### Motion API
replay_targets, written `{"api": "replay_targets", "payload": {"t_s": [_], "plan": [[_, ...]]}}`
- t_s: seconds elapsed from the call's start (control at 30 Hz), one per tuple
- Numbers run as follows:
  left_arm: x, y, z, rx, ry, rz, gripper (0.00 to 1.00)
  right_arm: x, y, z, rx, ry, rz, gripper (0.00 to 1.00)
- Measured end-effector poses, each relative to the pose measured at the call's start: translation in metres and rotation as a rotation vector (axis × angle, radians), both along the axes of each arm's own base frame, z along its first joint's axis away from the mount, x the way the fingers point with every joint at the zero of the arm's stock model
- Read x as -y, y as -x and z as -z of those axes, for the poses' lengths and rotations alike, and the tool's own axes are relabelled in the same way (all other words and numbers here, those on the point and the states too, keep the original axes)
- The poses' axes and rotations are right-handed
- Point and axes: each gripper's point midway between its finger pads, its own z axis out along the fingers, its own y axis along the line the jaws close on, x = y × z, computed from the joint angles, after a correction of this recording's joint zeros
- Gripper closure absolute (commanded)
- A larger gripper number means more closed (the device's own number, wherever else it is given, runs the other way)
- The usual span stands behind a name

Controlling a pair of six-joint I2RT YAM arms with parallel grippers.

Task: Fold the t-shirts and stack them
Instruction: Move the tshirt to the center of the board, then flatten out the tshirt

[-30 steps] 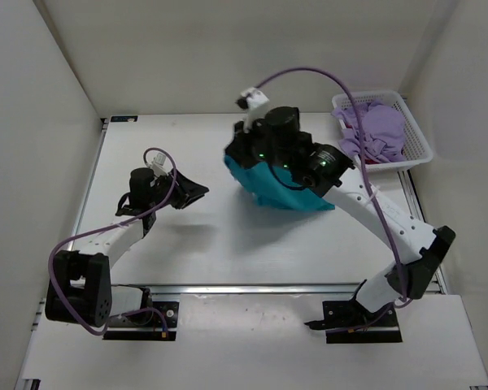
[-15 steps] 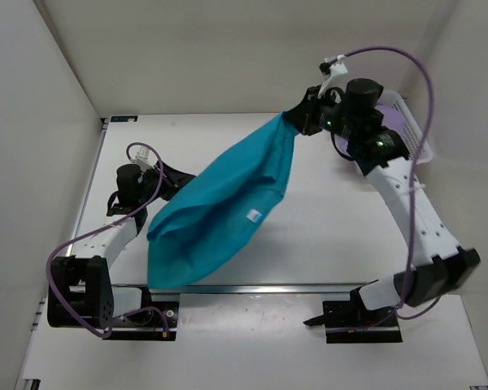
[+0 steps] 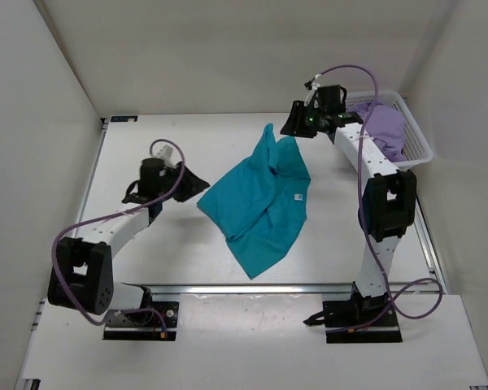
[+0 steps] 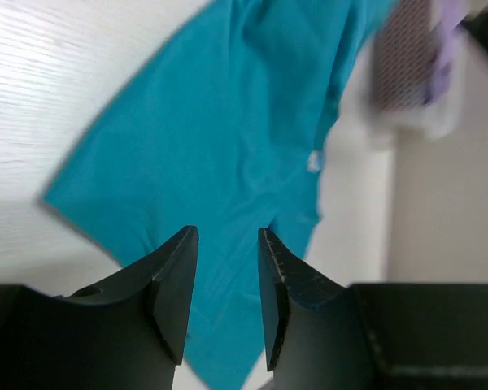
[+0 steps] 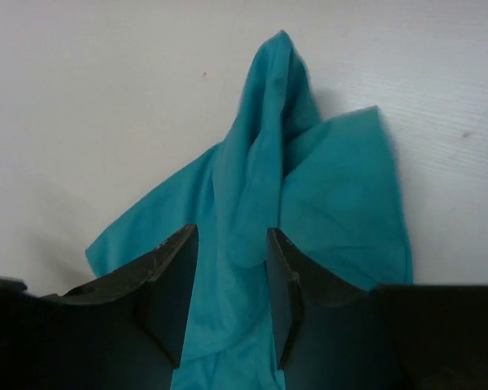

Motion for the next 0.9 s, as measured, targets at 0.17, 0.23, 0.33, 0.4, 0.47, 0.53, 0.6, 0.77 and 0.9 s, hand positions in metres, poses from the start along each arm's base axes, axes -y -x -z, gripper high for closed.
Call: {"api": "replay_targets", "payload": {"t_s": [0.17, 0.23, 0.33, 0.4, 0.47, 0.53, 0.6, 0.77, 0.9], "plan": [[0.1, 0.037, -0.018, 0.16, -0.312, 0.292, 0.54, 0.026, 0.06, 0.003, 0.021, 0.025, 0.055, 0.85], [0.129, 0.05, -0.019, 0.2, -0.389, 0.401, 0.54, 0.032, 0.103, 0.005, 0.027, -0.005, 0.061, 0.91], [0.135, 0.053, 0.01, 0.164, -0.517, 0.48, 0.51, 0.04, 0.158, 0.016, 0.047, -0.049, 0.076, 0.85], [0.126, 0.059, 0.044, 0.091, -0.611, 0.526, 0.47, 0.041, 0.186, 0.035, 0.044, -0.072, 0.09, 0.71], [0.117, 0.068, 0.073, 0.027, -0.684, 0.57, 0.46, 0.04, 0.214, 0.067, 0.002, -0.088, 0.091, 0.64], [0.113, 0.074, 0.086, -0.003, -0.717, 0.599, 0.42, 0.04, 0.243, 0.103, -0.078, -0.091, 0.089, 0.61], [0.113, 0.077, 0.092, -0.014, -0.727, 0.617, 0.39, 0.044, 0.268, 0.135, -0.164, -0.092, 0.106, 0.56], [0.116, 0.079, 0.096, -0.017, -0.717, 0.646, 0.34, 0.041, 0.292, 0.16, -0.211, -0.073, 0.109, 0.5], [0.122, 0.081, 0.105, -0.028, -0.726, 0.677, 0.53, 0.048, 0.283, 0.162, -0.182, -0.075, 0.159, 0.53]]}}
